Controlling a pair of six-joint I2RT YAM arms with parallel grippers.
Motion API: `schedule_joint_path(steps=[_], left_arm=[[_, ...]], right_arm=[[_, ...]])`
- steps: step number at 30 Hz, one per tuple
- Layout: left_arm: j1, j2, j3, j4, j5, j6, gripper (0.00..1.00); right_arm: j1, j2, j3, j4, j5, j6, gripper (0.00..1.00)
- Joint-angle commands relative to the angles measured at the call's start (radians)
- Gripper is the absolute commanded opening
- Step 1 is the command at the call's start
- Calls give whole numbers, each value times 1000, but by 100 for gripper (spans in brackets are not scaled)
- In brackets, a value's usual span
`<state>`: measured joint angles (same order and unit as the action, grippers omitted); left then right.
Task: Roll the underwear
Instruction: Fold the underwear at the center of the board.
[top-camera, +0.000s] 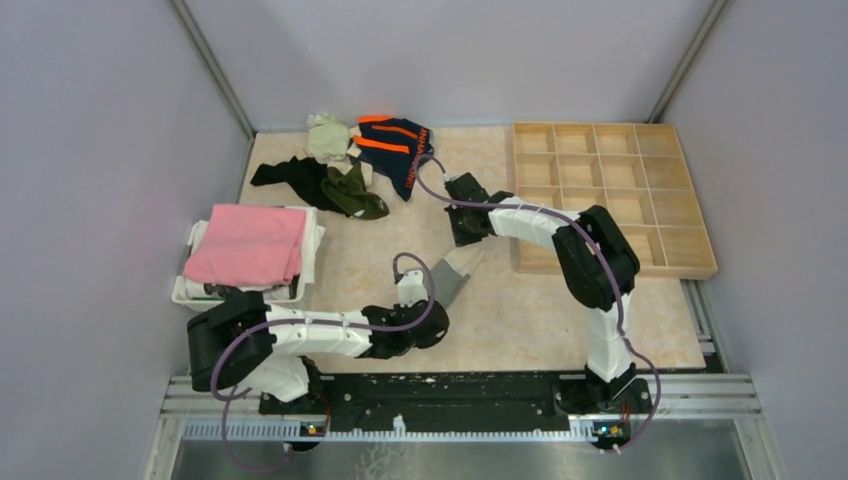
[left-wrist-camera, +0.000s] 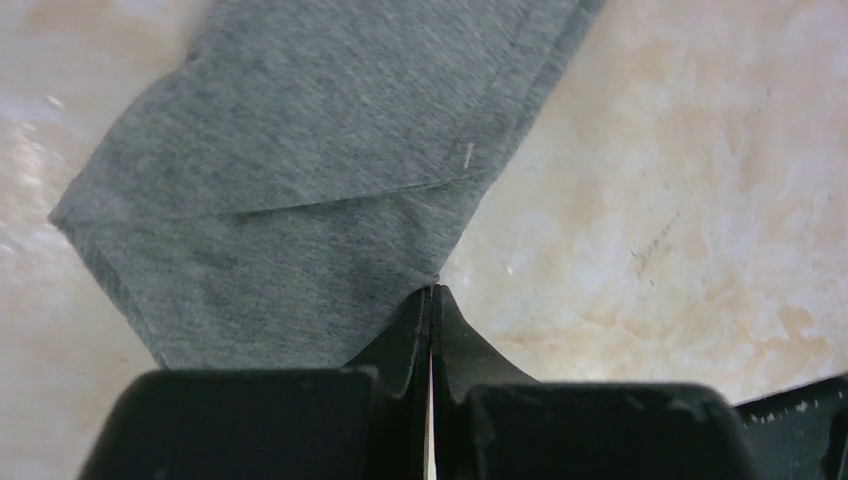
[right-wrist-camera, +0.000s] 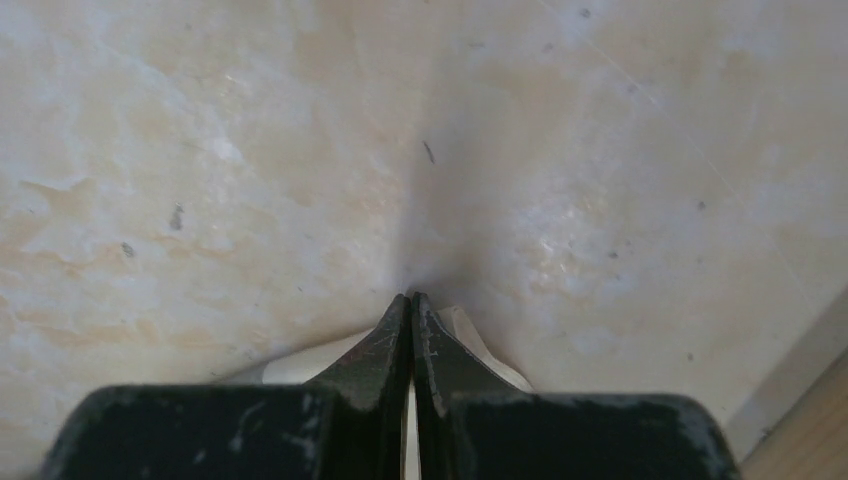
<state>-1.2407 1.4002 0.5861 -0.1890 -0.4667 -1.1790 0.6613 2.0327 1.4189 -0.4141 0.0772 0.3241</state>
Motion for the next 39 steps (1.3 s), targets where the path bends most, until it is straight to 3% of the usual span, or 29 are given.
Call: schedule_joint_path(steps=[1, 10, 19, 28, 33, 39], left_arm=[[85, -6, -56, -141, 7, 65, 0], [279, -65, -57, -73, 28, 252, 0], [380, 81, 55, 87, 67, 481, 0], [401, 262, 218, 226, 110, 654, 0], [446, 275, 261, 256, 128, 703, 0], [470, 176, 229, 222, 106, 712, 0]], right_arm=[[-11, -43, -114, -64, 65, 8, 0], [-11, -191, -294, -53, 53, 43, 0], [19, -401, -547, -1, -71, 88, 0], [274, -547, -704, 133, -143, 286, 0], [330, -673, -772, 147, -86, 400, 0], [319, -838, -802, 58, 139, 416, 3]])
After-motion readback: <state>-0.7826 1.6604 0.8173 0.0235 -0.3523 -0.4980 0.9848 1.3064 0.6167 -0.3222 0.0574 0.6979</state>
